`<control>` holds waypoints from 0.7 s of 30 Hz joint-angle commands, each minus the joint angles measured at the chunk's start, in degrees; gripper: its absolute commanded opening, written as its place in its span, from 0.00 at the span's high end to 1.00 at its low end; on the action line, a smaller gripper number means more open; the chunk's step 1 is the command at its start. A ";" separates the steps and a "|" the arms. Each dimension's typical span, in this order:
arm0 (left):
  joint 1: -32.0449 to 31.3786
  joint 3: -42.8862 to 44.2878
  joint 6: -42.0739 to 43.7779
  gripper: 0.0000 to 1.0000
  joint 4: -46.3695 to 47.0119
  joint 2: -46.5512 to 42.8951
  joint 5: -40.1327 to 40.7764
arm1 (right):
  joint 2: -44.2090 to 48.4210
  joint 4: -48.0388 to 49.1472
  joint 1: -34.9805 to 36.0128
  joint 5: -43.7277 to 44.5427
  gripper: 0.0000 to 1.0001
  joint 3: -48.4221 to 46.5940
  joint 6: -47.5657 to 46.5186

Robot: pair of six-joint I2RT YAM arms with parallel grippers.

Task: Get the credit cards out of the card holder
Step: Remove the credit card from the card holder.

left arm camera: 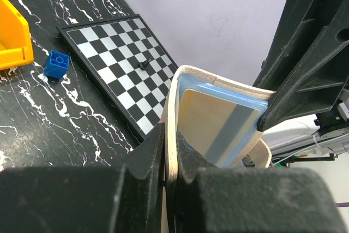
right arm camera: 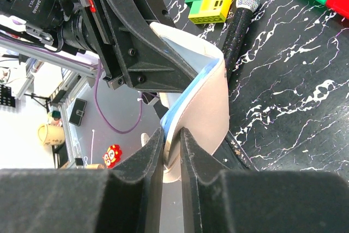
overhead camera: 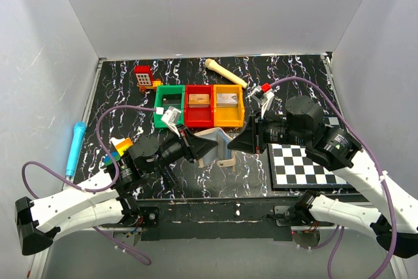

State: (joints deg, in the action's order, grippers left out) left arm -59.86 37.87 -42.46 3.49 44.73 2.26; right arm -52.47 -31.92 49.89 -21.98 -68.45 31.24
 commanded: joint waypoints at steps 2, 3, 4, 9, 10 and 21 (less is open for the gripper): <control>-0.26 -0.16 -0.70 1.00 3.28 0.18 -1.65 | 0.79 3.09 0.12 -1.23 0.80 0.07 0.04; -0.26 -0.16 -0.70 1.00 3.28 0.36 -1.73 | 0.70 3.01 0.21 -1.05 0.81 0.07 0.04; -0.26 -0.16 -0.70 1.00 3.28 0.36 -1.73 | 0.61 2.92 0.21 -0.88 0.84 -0.02 0.04; -0.26 -0.16 -0.87 1.00 3.81 0.80 -2.26 | 0.00 1.60 0.30 -0.26 0.99 -0.55 -0.22; -0.26 -0.16 -0.79 1.00 4.07 1.06 -2.26 | 0.00 1.60 0.21 -0.35 0.99 -0.55 -0.22; -0.26 0.19 -1.05 1.00 4.51 2.20 -4.64 | 0.08 1.25 0.21 0.44 0.87 -0.64 -0.22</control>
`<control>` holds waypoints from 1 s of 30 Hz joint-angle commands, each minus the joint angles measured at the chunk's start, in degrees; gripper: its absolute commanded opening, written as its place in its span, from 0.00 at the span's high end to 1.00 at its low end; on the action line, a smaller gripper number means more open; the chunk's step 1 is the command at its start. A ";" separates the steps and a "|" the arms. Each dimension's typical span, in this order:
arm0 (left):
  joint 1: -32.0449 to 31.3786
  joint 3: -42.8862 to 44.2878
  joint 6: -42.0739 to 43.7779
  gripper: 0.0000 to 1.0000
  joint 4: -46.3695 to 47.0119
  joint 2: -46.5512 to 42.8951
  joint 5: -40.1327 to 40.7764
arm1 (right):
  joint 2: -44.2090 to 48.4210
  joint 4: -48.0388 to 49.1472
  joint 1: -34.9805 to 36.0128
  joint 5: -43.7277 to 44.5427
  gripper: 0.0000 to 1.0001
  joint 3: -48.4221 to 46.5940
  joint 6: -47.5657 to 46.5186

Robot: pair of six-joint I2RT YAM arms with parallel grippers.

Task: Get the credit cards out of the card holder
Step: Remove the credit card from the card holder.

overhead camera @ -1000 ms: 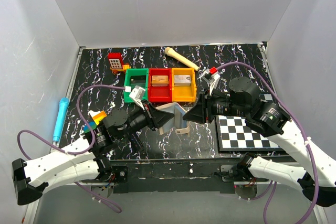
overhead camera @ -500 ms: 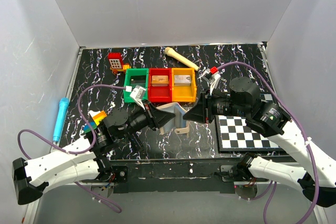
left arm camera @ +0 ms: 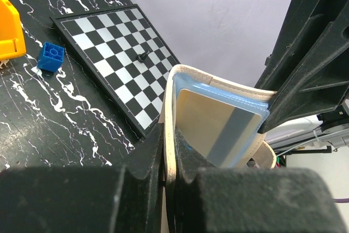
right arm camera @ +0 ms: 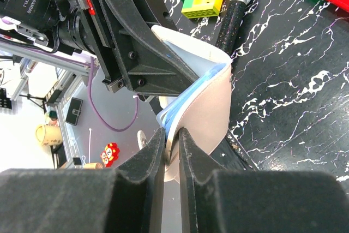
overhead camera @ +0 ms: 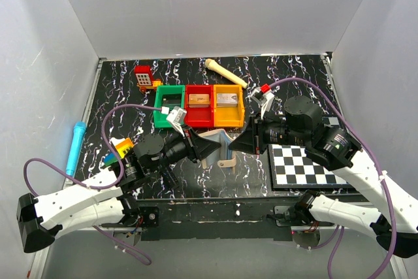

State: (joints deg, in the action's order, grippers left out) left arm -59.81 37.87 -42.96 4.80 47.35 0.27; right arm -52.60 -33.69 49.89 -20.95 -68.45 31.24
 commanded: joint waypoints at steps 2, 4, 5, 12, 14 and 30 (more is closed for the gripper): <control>-0.31 0.19 -0.63 1.00 3.20 -0.51 -2.56 | 0.22 2.67 0.21 -0.50 0.95 -0.64 -0.39; -0.31 0.19 -0.63 1.00 3.29 -0.42 -2.64 | 0.04 2.41 0.12 -0.15 0.99 -0.81 -0.48; -0.31 0.19 -0.55 1.00 3.38 -0.42 -2.73 | -0.05 1.97 0.21 0.29 0.99 -0.90 -0.48; -0.31 -0.51 -0.54 0.34 3.64 -1.38 -1.68 | -1.80 -5.33 0.21 7.76 0.99 -3.54 -1.80; -0.31 -0.95 -0.90 0.29 4.08 -1.56 -1.33 | -2.07 -6.21 0.21 8.82 0.99 -3.97 -1.89; -0.31 0.28 0.33 0.45 1.36 -0.59 -1.06 | -1.98 -6.74 0.30 9.61 0.99 -4.42 -2.24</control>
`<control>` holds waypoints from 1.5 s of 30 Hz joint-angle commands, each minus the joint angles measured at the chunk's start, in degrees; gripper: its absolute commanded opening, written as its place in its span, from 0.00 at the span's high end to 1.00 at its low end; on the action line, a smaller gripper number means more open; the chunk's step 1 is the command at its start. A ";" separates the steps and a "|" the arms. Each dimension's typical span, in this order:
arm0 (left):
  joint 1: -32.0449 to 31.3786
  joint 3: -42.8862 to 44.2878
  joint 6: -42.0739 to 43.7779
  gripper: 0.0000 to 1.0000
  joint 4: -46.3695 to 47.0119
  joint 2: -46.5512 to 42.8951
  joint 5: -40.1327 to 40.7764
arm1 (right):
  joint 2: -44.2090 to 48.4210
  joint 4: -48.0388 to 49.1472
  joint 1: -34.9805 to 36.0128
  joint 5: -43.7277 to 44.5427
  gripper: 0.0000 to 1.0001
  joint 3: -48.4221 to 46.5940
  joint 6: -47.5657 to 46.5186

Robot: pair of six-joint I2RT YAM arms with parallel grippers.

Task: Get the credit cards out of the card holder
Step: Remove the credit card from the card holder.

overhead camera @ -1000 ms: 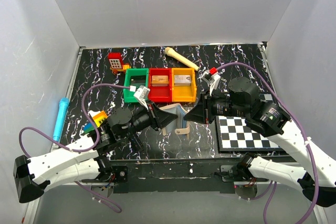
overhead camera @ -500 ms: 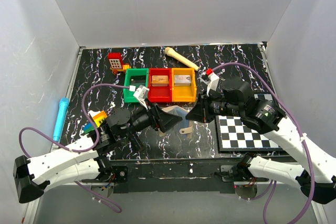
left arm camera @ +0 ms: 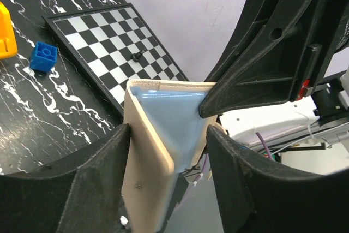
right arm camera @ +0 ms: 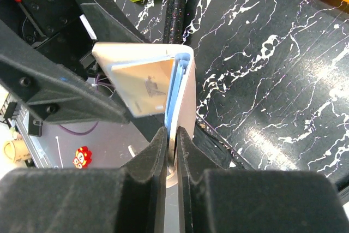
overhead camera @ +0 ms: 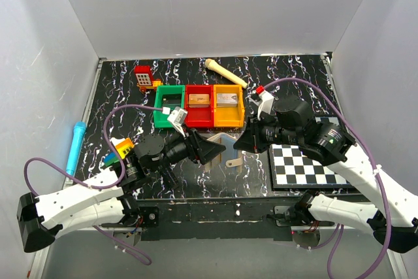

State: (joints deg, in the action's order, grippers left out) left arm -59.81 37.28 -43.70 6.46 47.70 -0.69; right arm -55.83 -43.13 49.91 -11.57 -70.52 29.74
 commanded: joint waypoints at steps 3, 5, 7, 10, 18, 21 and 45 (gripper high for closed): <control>-0.31 0.78 1.43 0.65 -1.36 -1.65 2.36 | 2.13 4.37 0.28 -0.73 0.99 -1.46 -0.99; -0.31 0.95 1.86 0.79 -2.67 -2.00 2.80 | 2.48 5.25 0.28 -1.43 0.99 -0.85 -1.17; -0.31 1.22 2.13 0.92 -4.78 -2.35 3.58 | 2.75 5.69 0.28 -1.87 0.99 -0.50 -1.52; -0.31 1.83 2.31 1.00 -8.82 -2.79 5.43 | 2.75 5.87 0.28 -2.22 0.99 0.12 -1.88; -0.31 5.34 3.10 1.00 -21.81 -2.62 11.31 | 2.57 4.03 0.19 1.28 0.56 1.61 -3.19; -0.31 8.42 2.92 1.00 -29.99 -0.08 14.74 | 2.84 2.36 -0.25 4.44 0.47 2.23 -4.33; 5.49 0.61 -2.09 1.00 -10.51 17.42 -2.65 | 7.23 22.90 -0.34 5.95 0.57 25.42 -1.53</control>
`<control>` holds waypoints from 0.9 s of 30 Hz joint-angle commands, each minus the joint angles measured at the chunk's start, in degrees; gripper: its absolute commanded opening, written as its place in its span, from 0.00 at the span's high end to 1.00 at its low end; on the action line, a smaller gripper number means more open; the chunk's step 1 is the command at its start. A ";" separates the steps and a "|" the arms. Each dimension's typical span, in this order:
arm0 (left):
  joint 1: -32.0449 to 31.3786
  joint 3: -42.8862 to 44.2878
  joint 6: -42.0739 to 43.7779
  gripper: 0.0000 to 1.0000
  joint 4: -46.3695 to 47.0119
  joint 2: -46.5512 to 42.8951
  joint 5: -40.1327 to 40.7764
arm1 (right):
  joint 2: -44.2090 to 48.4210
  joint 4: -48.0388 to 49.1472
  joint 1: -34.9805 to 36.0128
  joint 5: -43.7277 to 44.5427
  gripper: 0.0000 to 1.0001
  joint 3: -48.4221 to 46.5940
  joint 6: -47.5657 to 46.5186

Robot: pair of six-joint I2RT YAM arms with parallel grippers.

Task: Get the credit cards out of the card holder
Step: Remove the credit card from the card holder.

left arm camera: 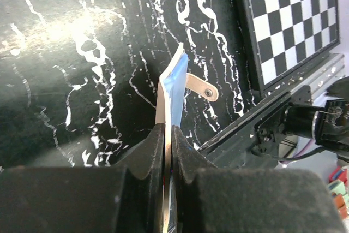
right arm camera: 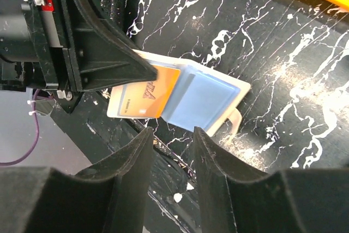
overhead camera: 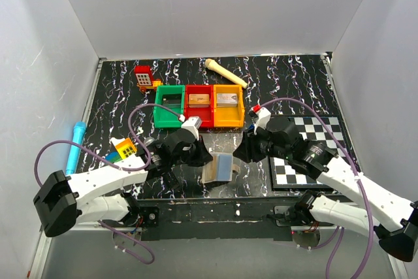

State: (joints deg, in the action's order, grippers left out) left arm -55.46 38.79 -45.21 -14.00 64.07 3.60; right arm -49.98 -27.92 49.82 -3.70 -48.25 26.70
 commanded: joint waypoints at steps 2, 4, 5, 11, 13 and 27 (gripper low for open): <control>1.58 -1.43 -0.93 1.00 11.53 2.54 -7.63 | 1.72 10.94 -0.25 -1.31 0.57 5.52 2.91; 2.11 -2.13 -1.46 1.00 13.29 4.21 -8.51 | 1.90 15.15 -0.25 -2.35 0.57 8.24 3.27; 2.46 -2.48 -1.72 1.00 13.64 4.74 -9.04 | 1.73 16.74 -0.34 -3.06 0.58 9.48 3.62; 5.18 -5.12 -2.34 1.00 18.65 7.11 -11.59 | -5.91 16.75 -1.66 -10.61 0.85 10.01 2.83; 6.06 -5.65 -2.25 1.00 19.10 7.73 -11.95 | -8.20 19.73 -2.45 -12.46 0.92 11.68 3.62; 10.02 -8.38 -0.32 1.00 22.08 13.88 -14.23 | -21.56 32.66 -7.89 -21.52 0.95 20.65 8.28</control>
State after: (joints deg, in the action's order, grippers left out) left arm -46.50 30.57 -47.05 5.87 76.93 -8.58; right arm -70.00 -1.23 43.70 -21.80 -29.26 33.19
